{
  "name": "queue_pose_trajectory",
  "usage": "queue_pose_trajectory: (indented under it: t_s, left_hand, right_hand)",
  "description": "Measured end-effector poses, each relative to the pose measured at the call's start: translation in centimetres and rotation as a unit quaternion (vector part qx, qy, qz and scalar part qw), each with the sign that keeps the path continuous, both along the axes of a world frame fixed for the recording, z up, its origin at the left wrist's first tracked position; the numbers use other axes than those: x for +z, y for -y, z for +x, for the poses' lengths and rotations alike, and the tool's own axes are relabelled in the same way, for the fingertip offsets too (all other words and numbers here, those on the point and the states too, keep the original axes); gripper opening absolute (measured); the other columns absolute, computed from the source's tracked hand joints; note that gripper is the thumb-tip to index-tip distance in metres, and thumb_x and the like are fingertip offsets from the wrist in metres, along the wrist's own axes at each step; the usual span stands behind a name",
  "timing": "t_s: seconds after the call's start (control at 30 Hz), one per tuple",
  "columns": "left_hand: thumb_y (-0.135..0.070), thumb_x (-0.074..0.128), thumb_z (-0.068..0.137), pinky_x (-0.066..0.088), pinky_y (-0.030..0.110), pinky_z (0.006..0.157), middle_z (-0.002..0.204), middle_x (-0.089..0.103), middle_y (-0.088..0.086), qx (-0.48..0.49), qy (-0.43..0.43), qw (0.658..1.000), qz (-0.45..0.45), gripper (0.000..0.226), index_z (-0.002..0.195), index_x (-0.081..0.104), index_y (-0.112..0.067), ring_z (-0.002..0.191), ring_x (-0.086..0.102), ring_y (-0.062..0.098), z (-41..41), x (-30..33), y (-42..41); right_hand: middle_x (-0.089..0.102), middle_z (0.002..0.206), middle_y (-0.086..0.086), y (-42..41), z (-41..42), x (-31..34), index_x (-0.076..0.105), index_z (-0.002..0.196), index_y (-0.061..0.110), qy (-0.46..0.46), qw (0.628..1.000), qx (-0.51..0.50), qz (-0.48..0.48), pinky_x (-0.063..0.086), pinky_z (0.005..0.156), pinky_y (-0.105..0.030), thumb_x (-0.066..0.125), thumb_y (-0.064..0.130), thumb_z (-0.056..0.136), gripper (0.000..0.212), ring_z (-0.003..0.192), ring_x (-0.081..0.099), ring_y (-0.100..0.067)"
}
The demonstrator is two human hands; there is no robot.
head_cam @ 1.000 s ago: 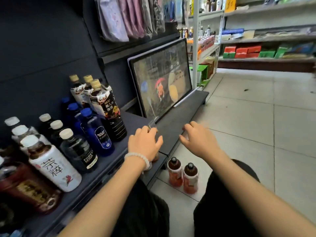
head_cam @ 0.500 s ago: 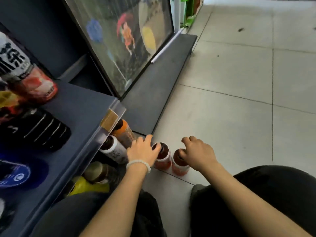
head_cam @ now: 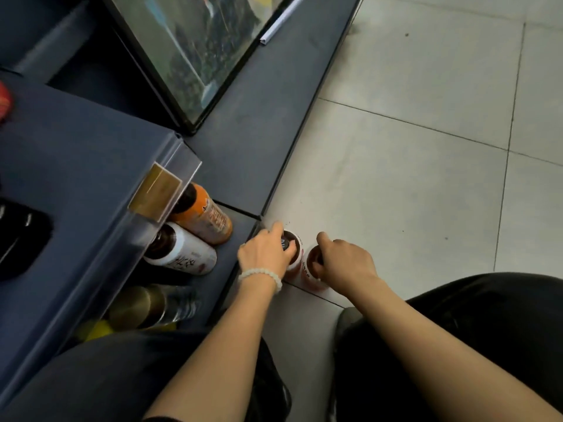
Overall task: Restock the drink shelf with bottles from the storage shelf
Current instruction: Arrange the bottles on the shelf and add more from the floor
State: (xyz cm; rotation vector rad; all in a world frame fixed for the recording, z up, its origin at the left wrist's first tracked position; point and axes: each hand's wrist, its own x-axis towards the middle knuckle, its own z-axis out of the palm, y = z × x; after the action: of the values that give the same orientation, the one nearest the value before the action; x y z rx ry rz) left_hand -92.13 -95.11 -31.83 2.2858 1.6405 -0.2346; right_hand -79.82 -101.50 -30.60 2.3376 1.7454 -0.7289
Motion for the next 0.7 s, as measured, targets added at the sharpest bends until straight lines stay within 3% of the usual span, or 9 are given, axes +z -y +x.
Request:
queue_pose_trajectory:
  t_s: [0.2,0.33,0.5,0.7]
  left_hand:
    - [-0.045,0.046,0.092,0.042,0.034,0.071,0.107,0.062,0.005,0.015,0.021,1.0,-0.007,0.028,0.106,0.047,-0.02,0.094,0.06,0.028,-1.2,0.9,1.6]
    - [-0.045,0.047,0.089,0.041,0.032,0.069,0.108,0.062,0.003,0.005,0.035,0.999,0.013,0.028,0.105,0.051,-0.023,0.097,0.059,0.028,-1.6,2.8,2.5]
    - [-0.046,0.05,0.087,0.043,0.032,0.07,0.106,0.065,0.004,0.0,0.075,0.996,0.047,0.027,0.102,0.053,-0.024,0.098,0.059,0.029,-3.0,7.6,3.8]
    - [-0.039,0.059,0.082,0.051,0.04,0.078,0.092,0.065,0.009,0.01,0.187,0.979,0.078,0.021,0.09,0.054,-0.019,0.089,0.059,0.031,-5.4,14.9,7.0]
  right_hand:
    - [0.062,0.108,-0.015,0.5,-0.2,0.9,0.043,0.11,0.011,-0.034,0.999,0.003,-0.003,0.038,0.064,-0.032,0.046,0.028,0.09,0.026,0.097,0.059,-0.036]
    - [0.063,0.101,-0.015,1.9,-0.3,2.6,0.036,0.093,0.015,-0.057,0.998,-0.001,0.03,0.038,0.062,-0.032,0.045,0.028,0.088,0.016,0.091,0.059,-0.036]
    - [0.062,0.106,-0.017,4.5,-1.2,7.0,0.047,0.107,0.012,-0.056,0.994,0.022,0.089,0.037,0.065,-0.033,0.046,0.032,0.09,0.027,0.097,0.058,-0.037]
    - [0.063,0.106,-0.015,7.9,-2.5,13.8,0.05,0.104,0.012,-0.056,0.984,0.016,0.17,0.038,0.065,-0.031,0.051,0.038,0.087,0.032,0.096,0.059,-0.035]
